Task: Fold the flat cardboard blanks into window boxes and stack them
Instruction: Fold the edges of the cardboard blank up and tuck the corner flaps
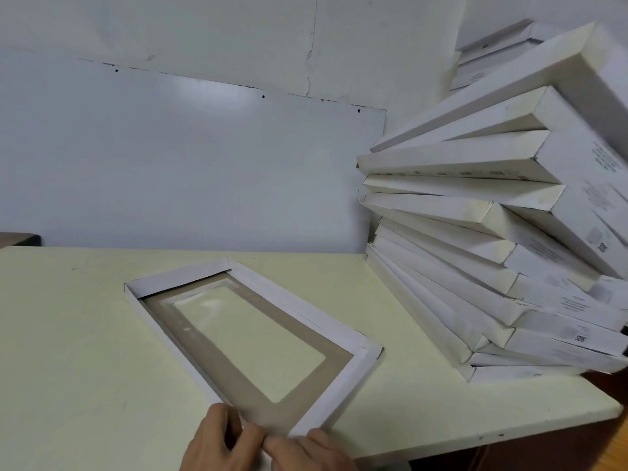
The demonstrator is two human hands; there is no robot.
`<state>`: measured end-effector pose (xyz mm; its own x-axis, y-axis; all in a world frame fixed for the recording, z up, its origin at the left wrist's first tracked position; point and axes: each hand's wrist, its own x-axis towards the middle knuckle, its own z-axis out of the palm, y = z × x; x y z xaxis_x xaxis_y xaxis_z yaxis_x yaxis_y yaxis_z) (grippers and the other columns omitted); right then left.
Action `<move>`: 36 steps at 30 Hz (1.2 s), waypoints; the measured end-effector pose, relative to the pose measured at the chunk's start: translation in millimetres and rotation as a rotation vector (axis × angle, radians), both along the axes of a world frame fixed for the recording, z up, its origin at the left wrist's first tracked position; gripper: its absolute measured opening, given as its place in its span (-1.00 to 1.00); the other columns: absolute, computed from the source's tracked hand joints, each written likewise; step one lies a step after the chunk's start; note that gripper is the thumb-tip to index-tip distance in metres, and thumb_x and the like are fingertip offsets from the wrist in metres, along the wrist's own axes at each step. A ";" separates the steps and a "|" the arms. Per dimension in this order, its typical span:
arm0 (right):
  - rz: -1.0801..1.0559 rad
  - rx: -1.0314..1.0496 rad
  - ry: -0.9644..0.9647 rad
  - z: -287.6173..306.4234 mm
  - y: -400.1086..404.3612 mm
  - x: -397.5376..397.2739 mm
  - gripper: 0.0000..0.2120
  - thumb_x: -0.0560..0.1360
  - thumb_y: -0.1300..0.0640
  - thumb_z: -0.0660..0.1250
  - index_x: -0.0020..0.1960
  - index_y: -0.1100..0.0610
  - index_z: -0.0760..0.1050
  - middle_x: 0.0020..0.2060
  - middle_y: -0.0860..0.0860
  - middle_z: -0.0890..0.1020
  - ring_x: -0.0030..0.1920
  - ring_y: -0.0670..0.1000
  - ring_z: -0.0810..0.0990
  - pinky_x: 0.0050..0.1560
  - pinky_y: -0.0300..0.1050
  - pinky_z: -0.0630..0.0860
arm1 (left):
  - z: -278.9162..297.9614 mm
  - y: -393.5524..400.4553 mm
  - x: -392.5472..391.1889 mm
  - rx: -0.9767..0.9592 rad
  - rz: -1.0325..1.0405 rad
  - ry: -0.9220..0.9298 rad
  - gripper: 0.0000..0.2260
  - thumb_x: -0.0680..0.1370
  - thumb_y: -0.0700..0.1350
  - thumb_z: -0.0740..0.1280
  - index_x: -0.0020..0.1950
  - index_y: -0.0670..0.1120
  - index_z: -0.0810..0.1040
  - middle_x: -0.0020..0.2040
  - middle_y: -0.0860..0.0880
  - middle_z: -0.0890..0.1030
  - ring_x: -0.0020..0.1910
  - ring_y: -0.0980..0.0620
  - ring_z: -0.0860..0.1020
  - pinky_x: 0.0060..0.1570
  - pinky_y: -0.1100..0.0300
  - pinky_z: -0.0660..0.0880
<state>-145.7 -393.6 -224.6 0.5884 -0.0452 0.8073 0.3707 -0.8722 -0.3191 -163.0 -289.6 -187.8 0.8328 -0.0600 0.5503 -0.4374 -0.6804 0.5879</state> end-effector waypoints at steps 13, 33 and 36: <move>0.409 -0.239 0.611 43.0 -78.0 -39.8 -0.71 0.50 0.01 0.11 0.07 0.09 0.52 0.04 -0.04 0.43 0.00 -0.11 0.37 -0.06 -0.46 0.19 | -7.0 -21.4 -21.3 -0.502 0.028 0.323 -0.57 0.15 -0.02 0.45 -0.38 -0.12 0.18 -0.48 0.02 0.20 -0.46 -0.01 0.23 -0.44 0.23 0.18; 0.216 -0.250 0.462 29.8 -165.7 -17.5 -0.88 0.31 0.10 0.26 -0.26 0.08 0.32 -0.29 -0.11 0.40 -0.19 -0.16 0.32 -0.19 -0.33 0.24 | -19.2 149.5 72.6 0.224 0.328 0.010 -0.76 0.42 0.32 0.11 -0.13 0.27 0.49 -0.21 0.00 0.38 -0.18 -0.19 0.43 -0.17 -0.22 0.45; 0.205 -0.233 0.473 26.3 -169.8 -15.7 -0.94 0.29 0.12 0.21 -0.24 0.03 0.34 -0.27 -0.18 0.40 -0.17 -0.20 0.33 -0.17 -0.36 0.25 | -28.6 168.1 80.2 0.151 0.394 0.099 -0.57 0.42 0.43 0.02 -0.32 0.21 0.52 -0.11 -0.12 0.49 -0.02 -0.30 0.44 0.05 -0.26 0.41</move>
<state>-161.5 -563.4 -198.3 0.8666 0.2558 0.4285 0.4031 -0.8649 -0.2989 -82.8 -121.5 -216.5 0.8564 0.1993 0.4764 -0.0741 -0.8656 0.4952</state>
